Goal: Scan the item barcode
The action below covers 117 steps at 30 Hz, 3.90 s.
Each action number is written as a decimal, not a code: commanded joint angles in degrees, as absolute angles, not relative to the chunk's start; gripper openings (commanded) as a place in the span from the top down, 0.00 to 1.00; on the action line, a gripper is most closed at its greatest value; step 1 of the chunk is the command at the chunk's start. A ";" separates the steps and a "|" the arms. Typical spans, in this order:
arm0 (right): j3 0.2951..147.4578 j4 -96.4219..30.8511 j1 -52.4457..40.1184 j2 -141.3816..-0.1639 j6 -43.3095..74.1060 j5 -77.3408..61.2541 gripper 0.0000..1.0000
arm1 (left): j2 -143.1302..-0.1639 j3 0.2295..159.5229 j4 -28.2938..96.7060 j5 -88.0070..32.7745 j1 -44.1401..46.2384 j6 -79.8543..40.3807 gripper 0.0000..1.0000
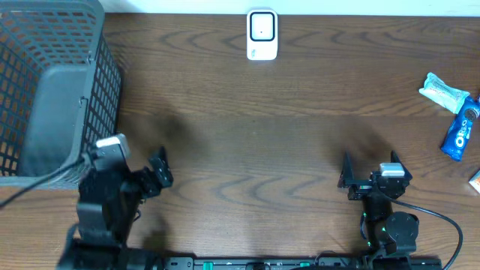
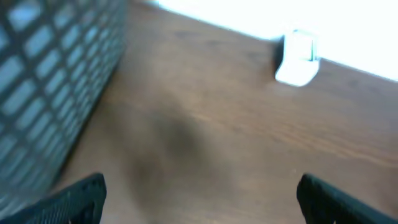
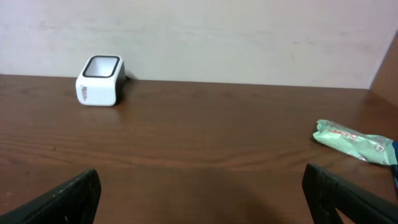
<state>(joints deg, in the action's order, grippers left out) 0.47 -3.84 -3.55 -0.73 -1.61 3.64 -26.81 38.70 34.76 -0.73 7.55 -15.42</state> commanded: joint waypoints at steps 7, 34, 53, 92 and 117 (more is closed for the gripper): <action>0.30 -4.03 -3.31 -0.30 -2.24 3.55 0.01 | -13.37 24.86 21.12 -6.09 7.29 -9.21 0.02; 0.30 -4.03 -3.31 -0.30 -2.24 3.55 0.01 | -0.08 2.20 -10.00 -8.19 5.13 -4.95 0.02; 0.30 -4.03 -3.31 -0.30 -2.24 3.55 0.01 | -0.05 0.23 3.62 -8.12 -0.36 -4.93 0.02; 0.30 -4.03 -3.31 -0.30 -2.24 3.53 0.01 | -0.23 0.23 3.46 -8.12 -0.36 2.79 0.02; 0.30 -4.03 -3.31 -0.30 -2.24 3.55 0.01 | -0.23 0.23 3.44 -8.12 -0.36 2.79 0.02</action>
